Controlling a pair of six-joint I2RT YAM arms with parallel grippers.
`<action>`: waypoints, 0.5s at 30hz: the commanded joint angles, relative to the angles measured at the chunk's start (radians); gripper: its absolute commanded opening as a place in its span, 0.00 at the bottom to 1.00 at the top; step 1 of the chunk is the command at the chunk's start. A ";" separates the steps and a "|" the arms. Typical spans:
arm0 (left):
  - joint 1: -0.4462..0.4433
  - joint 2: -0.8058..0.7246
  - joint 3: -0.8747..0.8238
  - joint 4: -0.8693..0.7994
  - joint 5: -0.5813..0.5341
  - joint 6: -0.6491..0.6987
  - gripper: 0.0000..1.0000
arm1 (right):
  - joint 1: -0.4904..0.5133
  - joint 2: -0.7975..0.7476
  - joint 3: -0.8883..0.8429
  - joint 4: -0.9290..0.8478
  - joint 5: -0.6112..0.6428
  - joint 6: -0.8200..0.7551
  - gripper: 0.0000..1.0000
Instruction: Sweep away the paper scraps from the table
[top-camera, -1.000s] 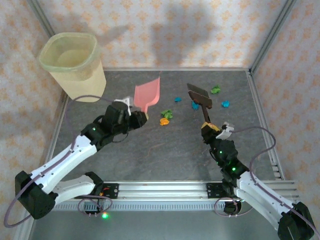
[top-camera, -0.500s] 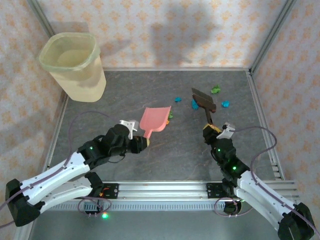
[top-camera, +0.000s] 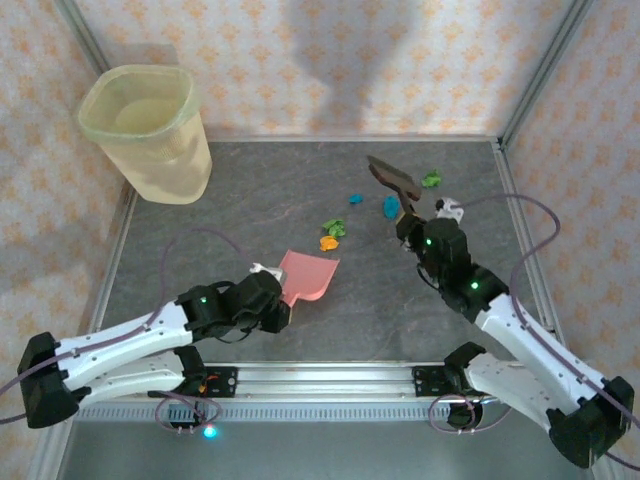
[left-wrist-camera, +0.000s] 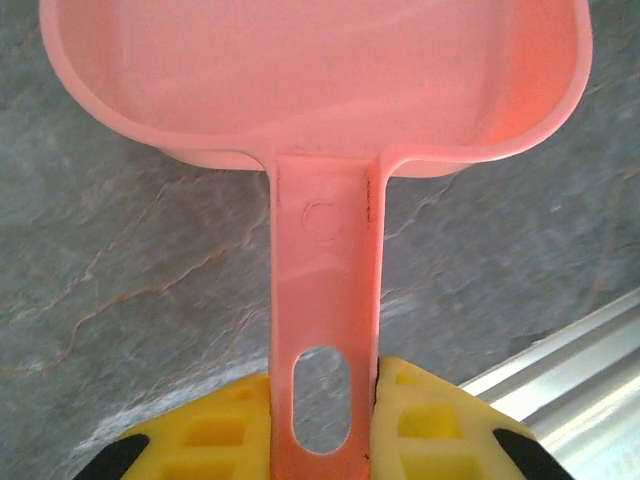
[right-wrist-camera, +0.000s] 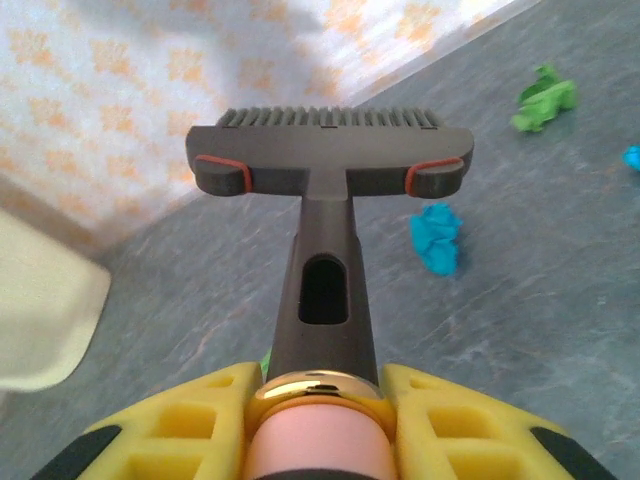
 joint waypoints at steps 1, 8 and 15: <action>-0.016 0.062 0.013 -0.053 -0.048 0.036 0.00 | 0.002 0.118 0.196 -0.274 -0.175 0.008 0.00; -0.030 0.157 0.018 -0.037 -0.076 0.062 0.00 | 0.002 0.228 0.307 -0.356 -0.370 0.056 0.00; -0.030 0.218 0.021 -0.004 -0.137 0.070 0.00 | 0.002 0.271 0.297 -0.313 -0.550 0.122 0.00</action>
